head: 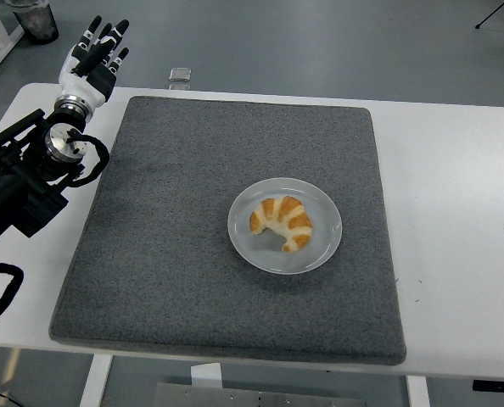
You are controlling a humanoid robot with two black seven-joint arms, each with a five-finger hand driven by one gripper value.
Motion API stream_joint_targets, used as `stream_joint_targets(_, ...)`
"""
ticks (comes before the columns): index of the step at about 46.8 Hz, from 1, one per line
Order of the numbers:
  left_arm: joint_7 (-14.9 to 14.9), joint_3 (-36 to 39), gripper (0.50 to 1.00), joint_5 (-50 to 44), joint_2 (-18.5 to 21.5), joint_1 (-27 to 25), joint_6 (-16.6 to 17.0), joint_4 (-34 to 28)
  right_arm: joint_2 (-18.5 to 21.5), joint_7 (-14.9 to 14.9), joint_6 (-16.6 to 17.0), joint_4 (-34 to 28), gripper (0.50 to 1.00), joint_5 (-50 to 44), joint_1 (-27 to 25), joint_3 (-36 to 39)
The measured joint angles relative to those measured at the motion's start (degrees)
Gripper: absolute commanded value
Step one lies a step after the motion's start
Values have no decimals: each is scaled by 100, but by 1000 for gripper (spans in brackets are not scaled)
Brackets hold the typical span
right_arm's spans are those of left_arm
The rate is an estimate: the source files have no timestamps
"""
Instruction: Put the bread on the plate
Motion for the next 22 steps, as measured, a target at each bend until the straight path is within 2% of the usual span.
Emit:
stream_joint_targets(8, 85, -7, 992, 0, -74, -13, 170, 54, 0, 1, 5, 0, 952, 0, 0, 0)
stream_joint_targets(22, 85, -10, 990, 0, -123, -22, 192, 64, 0, 0, 6, 0, 952, 0, 0, 4)
